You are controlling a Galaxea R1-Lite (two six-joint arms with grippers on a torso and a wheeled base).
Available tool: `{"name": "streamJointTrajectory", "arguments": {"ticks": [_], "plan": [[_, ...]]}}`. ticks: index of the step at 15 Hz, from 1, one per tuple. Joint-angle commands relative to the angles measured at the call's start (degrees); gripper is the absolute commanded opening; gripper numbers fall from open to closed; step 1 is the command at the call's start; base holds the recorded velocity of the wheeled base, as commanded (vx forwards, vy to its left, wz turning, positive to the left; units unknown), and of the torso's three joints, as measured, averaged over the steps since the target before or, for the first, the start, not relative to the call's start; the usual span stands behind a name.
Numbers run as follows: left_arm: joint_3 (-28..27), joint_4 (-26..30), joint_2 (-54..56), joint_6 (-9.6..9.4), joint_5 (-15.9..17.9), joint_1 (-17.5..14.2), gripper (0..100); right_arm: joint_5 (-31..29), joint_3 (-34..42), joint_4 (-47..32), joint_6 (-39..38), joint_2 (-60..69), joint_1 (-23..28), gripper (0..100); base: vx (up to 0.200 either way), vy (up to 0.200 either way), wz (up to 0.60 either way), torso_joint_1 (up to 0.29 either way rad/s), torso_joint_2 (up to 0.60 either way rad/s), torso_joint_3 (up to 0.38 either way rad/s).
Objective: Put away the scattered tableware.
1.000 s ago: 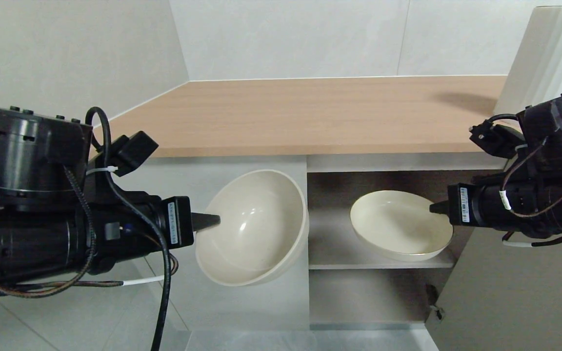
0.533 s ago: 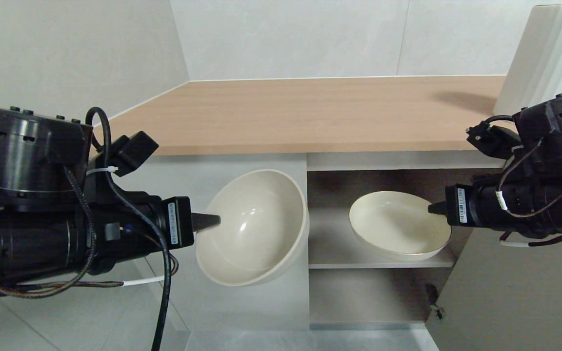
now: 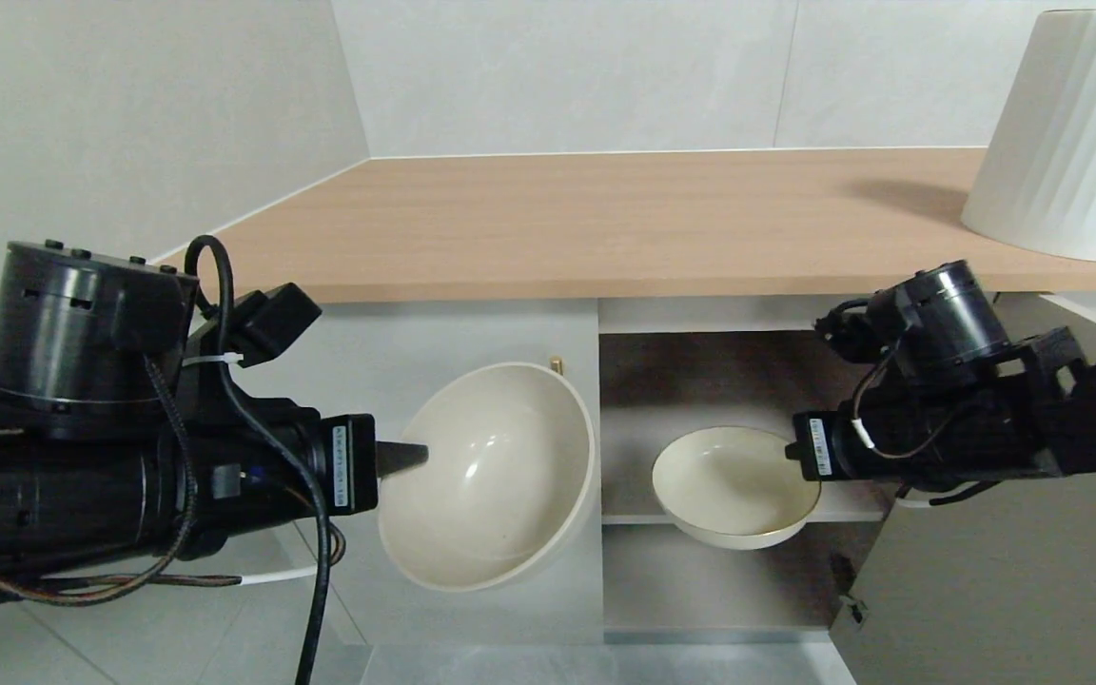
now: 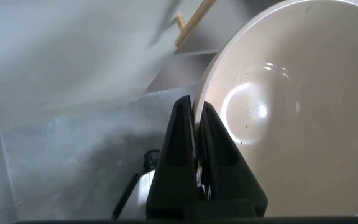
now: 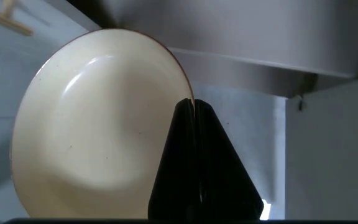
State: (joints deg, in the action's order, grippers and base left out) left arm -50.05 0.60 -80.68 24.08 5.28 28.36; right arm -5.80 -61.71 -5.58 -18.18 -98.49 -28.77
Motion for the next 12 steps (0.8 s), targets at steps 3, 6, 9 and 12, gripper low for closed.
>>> {"name": "streamJointTrajectory", "arguments": {"ticks": [3, 6, 9, 12], "plan": [[0.13, 0.02, -0.09, 0.01, 0.08, 0.03, 0, -0.35, 3.09, 12.88, -0.02, -15.59, -0.15, 0, 0.000, 0.000, 0.00, 0.000, 0.00, 0.000], [0.48, 0.19, -0.45, -0.70, 0.08, 0.12, 0, -0.96, 2.56, 22.90, -1.51, -23.94, 1.79, 0, 0.000, 0.000, 0.00, 0.000, 0.00, 0.000], [0.84, 2.04, -2.20, -2.54, -0.09, 0.82, 0, -4.30, 2.56, 35.91, -2.57, -30.98, 4.34, 0, 0.000, 0.000, 0.00, 0.000, 0.00, 0.000], [0.84, 2.22, -2.47, -2.54, -0.09, 1.18, 0, -7.38, 0.10, 38.63, -2.65, -34.75, 5.74, 0, 0.000, 0.000, 0.00, 0.000, 0.00, 0.000]]}}
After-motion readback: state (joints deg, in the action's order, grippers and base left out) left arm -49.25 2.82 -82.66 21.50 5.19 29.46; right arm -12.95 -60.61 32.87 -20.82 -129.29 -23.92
